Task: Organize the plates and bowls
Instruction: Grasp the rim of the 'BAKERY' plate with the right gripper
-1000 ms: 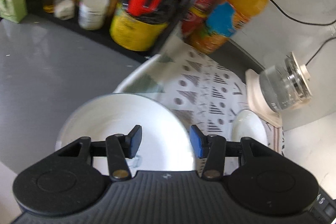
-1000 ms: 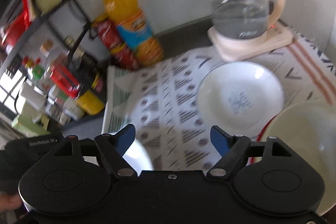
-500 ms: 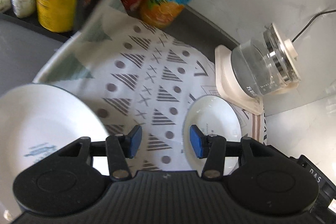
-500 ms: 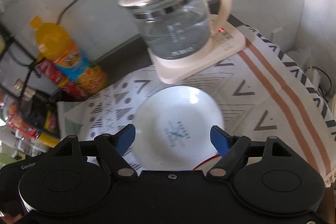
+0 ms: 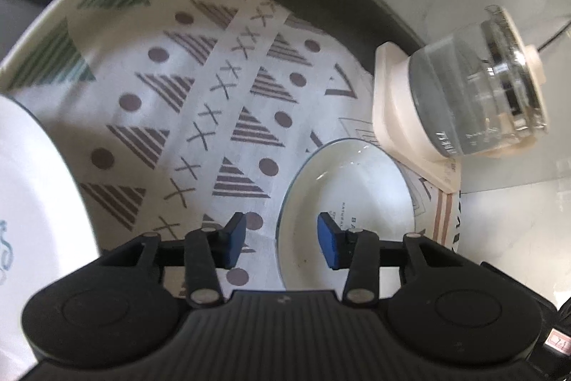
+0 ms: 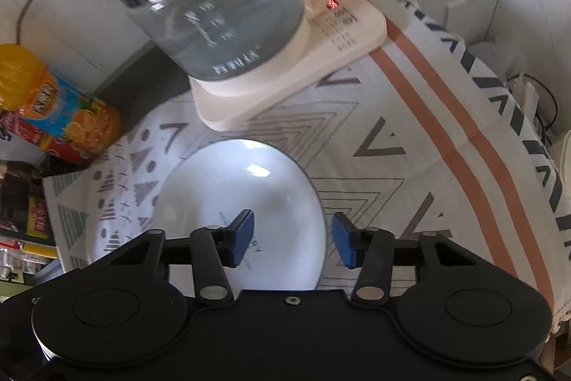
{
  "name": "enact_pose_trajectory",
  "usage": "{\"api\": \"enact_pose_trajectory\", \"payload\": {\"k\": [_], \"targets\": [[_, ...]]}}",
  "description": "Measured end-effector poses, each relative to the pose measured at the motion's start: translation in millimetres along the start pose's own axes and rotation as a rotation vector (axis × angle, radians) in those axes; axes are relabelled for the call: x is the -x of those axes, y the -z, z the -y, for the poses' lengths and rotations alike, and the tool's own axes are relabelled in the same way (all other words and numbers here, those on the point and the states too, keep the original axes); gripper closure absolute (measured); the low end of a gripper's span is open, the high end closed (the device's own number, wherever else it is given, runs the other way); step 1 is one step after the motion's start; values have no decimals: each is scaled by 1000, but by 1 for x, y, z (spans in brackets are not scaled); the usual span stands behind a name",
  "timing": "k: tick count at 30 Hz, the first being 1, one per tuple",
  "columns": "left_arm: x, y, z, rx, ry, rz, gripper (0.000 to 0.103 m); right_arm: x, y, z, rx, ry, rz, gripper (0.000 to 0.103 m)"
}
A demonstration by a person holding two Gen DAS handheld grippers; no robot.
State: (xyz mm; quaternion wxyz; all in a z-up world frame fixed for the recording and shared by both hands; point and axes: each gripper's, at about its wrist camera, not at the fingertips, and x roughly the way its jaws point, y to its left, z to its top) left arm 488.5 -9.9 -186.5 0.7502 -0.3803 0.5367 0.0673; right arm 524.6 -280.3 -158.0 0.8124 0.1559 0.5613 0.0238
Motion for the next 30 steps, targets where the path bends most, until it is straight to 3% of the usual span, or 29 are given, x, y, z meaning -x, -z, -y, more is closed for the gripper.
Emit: {"api": "enact_pose_trajectory", "payload": {"k": [6,13,19,24,30], "targets": [[-22,3,1,47,-5,-37,77,-24,-13,9,-9,12,-78,69],[-38,6,1,73,-15,-61,84,-48,-22,11,17,23,-147,80],[-46,8,-3,105,-19,-78,91,-60,-26,6,40,15,-194,83],[-46,8,-5,105,-14,-76,93,-63,-27,4,50,14,-192,82],[-35,7,-6,81,6,-38,97,-47,-27,6,65,-35,-136,90]]}}
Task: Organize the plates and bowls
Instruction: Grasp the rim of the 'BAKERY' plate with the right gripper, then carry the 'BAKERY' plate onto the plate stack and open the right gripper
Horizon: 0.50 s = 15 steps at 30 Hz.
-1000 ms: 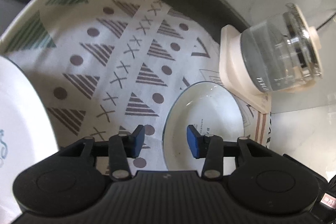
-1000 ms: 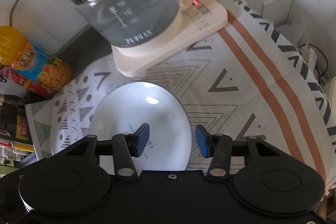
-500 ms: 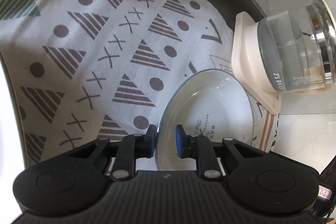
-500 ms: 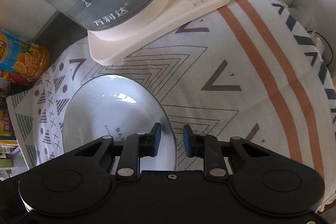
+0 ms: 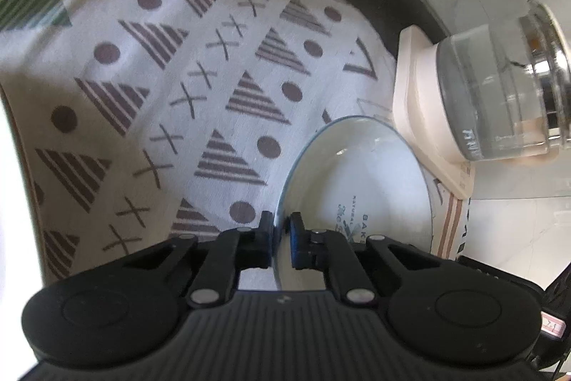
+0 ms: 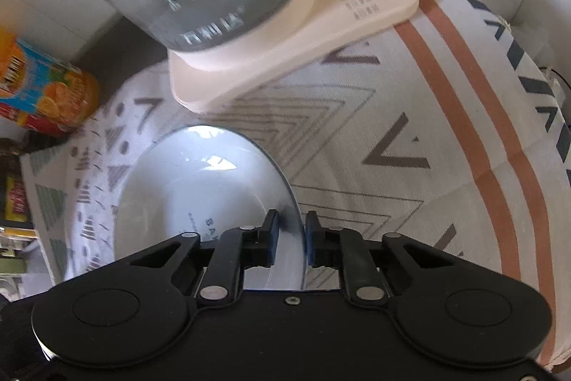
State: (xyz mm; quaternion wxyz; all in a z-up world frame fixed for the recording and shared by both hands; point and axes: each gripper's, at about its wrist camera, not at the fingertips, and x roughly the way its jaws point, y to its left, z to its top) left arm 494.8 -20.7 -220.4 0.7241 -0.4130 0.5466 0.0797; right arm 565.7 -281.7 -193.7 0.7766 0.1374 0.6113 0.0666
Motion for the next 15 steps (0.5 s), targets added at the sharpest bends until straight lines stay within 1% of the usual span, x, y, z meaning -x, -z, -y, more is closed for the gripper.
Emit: {"api": "enact_pose_trajectory", "payload": {"k": [7,15], "targets": [[27,-10,-1,-20,15,62,97,19,6,-11,0,-72,61,98],[57,-14,-20,-13,24,96,97,31,25,-42,27,-103,106,98]]}}
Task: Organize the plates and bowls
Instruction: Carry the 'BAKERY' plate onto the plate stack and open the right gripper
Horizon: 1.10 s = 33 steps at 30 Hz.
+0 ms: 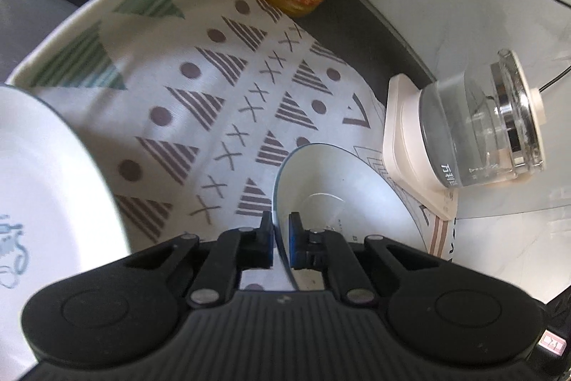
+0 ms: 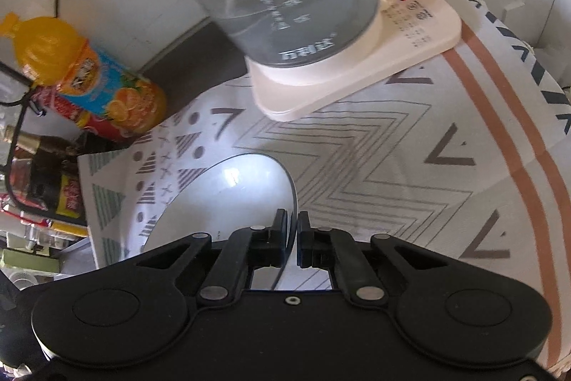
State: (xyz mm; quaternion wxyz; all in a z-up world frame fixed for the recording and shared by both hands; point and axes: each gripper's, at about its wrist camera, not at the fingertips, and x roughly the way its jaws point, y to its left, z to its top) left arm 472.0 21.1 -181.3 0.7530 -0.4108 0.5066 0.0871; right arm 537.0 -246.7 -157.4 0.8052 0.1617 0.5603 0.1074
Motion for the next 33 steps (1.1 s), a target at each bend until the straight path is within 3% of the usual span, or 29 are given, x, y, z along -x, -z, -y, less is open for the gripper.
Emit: {"api": "enact_pose_trajectory", "payload": {"k": [17,33], "targets": [[67,-4,-51,-30,25,57,97,22,58,-56,25,-44,61,98],[112,3,-110,-14,27,81,97,27,111,-101,63,-66,67,97]]}}
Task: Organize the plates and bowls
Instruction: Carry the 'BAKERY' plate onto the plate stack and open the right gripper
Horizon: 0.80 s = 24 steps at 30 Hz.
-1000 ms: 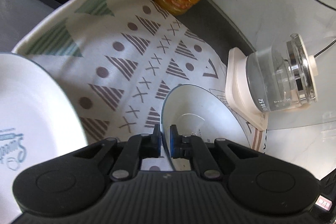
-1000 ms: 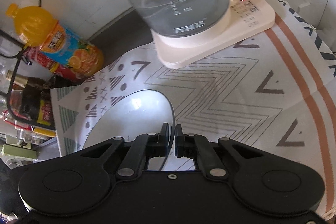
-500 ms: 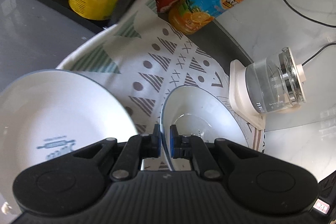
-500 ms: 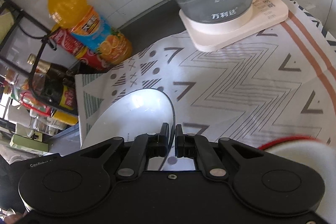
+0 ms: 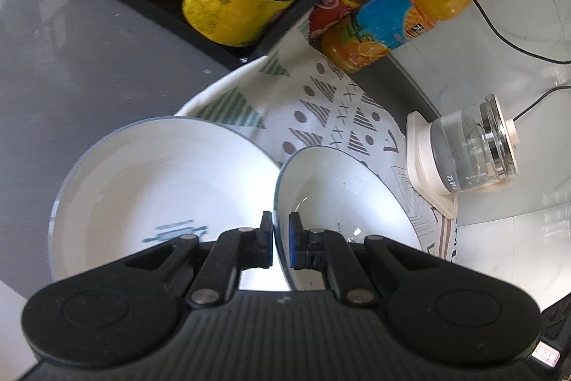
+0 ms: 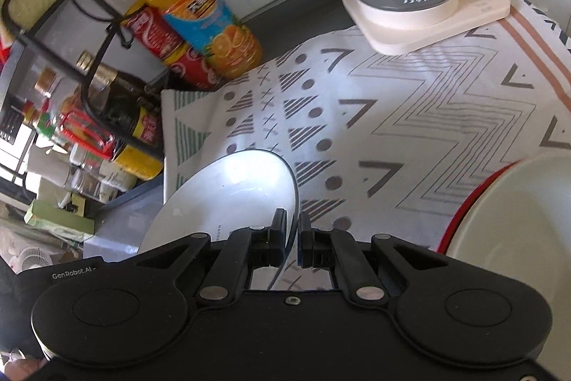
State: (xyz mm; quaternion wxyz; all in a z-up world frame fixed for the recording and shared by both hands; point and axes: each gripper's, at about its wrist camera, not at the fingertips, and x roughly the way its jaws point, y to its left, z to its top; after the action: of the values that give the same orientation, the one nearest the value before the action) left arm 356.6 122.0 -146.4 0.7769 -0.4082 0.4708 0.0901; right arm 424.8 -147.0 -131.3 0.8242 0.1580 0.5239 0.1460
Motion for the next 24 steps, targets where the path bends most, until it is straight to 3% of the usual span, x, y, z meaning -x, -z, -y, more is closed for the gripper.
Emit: {"api": "enact_pose_trajectory", "payload": {"k": [24], "targets": [[23,4,-56,41,-26,7,97,-11,38,-41,75,-8,-26,97]]}}
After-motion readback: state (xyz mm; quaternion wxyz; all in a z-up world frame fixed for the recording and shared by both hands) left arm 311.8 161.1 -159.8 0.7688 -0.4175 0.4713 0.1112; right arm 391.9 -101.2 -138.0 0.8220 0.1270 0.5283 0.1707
